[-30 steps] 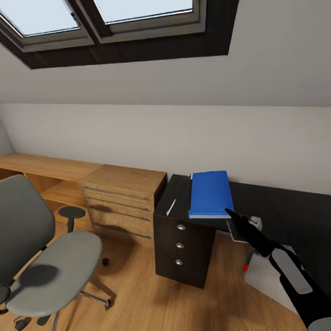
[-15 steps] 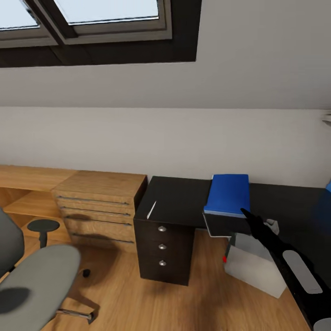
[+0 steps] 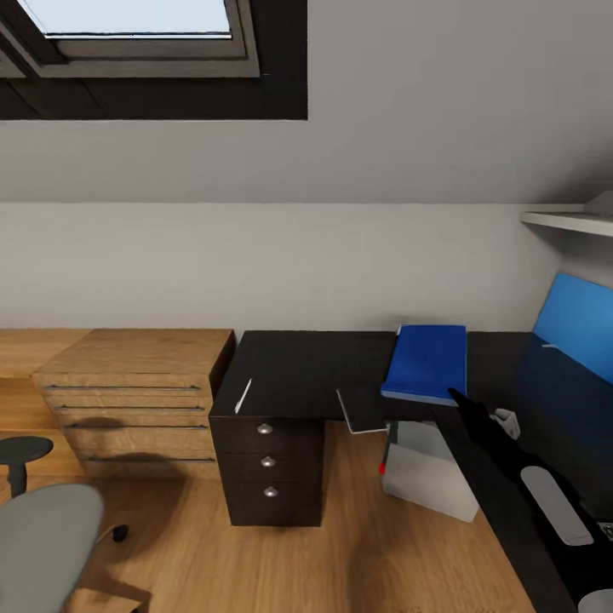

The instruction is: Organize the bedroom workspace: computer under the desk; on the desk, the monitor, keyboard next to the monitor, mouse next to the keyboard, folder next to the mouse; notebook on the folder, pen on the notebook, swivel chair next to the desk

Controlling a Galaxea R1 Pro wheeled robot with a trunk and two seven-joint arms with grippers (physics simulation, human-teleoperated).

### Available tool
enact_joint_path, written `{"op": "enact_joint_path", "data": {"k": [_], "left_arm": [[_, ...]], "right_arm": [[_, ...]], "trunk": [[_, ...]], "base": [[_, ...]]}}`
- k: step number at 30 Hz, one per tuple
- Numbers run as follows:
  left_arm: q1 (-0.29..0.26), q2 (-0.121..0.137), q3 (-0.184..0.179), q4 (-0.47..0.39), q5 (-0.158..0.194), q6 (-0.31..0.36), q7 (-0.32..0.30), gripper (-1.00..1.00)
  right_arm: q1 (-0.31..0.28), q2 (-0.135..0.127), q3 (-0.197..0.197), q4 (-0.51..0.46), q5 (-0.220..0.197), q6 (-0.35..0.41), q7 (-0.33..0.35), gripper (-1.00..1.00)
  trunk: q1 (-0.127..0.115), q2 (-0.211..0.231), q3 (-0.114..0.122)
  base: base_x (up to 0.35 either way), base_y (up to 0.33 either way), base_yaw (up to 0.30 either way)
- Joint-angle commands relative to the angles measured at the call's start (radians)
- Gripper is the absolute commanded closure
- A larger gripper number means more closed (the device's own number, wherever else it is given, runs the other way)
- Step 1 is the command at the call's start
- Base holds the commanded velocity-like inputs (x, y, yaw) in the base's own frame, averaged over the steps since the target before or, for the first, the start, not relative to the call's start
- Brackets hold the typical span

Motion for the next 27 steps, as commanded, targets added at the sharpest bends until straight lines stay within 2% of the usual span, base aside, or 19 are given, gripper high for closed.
{"op": "enact_joint_path", "data": {"k": [1,4,10,13,15,17,18,19,20,21,22,23,25,27], "left_arm": [[0.000,0.000,0.002,-0.002,0.009,-0.001,0.002,-1.00],[0.000,0.000,0.003,-0.002,0.010,-0.053,0.002,-1.00],[0.000,0.000,0.003,-0.002,0.010,-0.056,0.002,-1.00],[0.000,-0.001,0.003,-0.002,0.010,-0.057,0.002,-1.00],[0.000,-0.001,0.003,-0.002,0.010,-0.057,0.002,-1.00],[0.000,-0.001,0.003,-0.002,0.009,-0.057,0.002,-1.00],[0.000,-0.001,0.002,-0.002,0.009,-0.057,0.002,-1.00],[0.000,-0.001,0.002,-0.002,0.009,-0.057,0.002,-1.00],[0.000,-0.001,0.002,-0.002,0.009,-0.057,0.002,-1.00],[0.000,-0.001,0.002,-0.002,0.009,-0.057,0.002,-1.00],[0.000,-0.001,0.002,-0.002,0.009,-0.057,0.002,-1.00],[0.000,-0.001,0.002,-0.002,0.009,-0.057,0.002,-1.00],[0.000,-0.001,0.002,-0.002,0.009,-0.057,0.002,-1.00],[0.000,-0.001,0.001,-0.002,0.009,-0.057,0.002,-1.00]], "right_arm": [[-0.001,0.001,-0.002,0.002,-0.009,0.007,0.002,1.00],[-0.001,0.003,0.000,0.008,-0.008,0.006,0.002,1.00],[-0.001,0.007,0.003,0.008,-0.004,-0.007,0.005,1.00],[-0.002,0.019,0.009,0.007,0.025,-0.023,-0.015,1.00],[-0.002,0.036,0.009,0.007,0.048,-0.029,-0.049,1.00],[-0.003,0.060,0.007,0.007,0.063,-0.058,-0.098,1.00],[-0.004,0.079,0.005,0.007,0.068,-0.112,-0.137,1.00],[-0.005,0.096,0.004,0.008,0.071,-0.181,-0.171,1.00],[-0.007,0.128,0.004,0.010,0.073,-0.304,-0.214,1.00],[-0.008,0.141,0.005,0.011,0.074,-0.345,-0.228,1.00],[-0.010,0.170,0.007,0.012,0.076,-0.421,-0.254,1.00],[-0.011,0.184,0.008,0.013,0.076,-0.452,-0.268,1.00],[-0.027,0.230,0.009,0.016,0.078,-0.535,-0.320,1.00],[-0.049,0.256,0.009,0.020,0.079,-0.570,-0.360,1.00]], "trunk": [[0.000,-0.001,-0.001],[0.000,-0.001,-0.001],[0.000,-0.001,-0.001],[0.000,-0.001,-0.001],[0.000,-0.001,-0.001],[0.000,-0.001,-0.001],[0.000,-0.001,-0.001],[0.000,-0.001,-0.001],[0.000,-0.001,-0.001],[0.000,-0.001,-0.001],[0.000,-0.001,-0.001],[0.000,-0.001,-0.001],[0.000,-0.001,-0.001],[0.000,-0.001,-0.001]], "base": [[0.000,0.000,-0.300],[0.000,0.000,-0.299],[0.000,0.000,-0.102],[0.000,0.000,-0.007],[0.000,0.000,-0.003],[0.000,0.000,-0.002],[0.000,0.000,0.000],[0.000,0.000,0.000],[0.000,0.000,0.000],[0.000,0.000,0.000],[0.000,0.000,0.000],[0.000,0.000,0.000],[0.000,0.000,0.000],[0.000,0.000,0.000]]}}
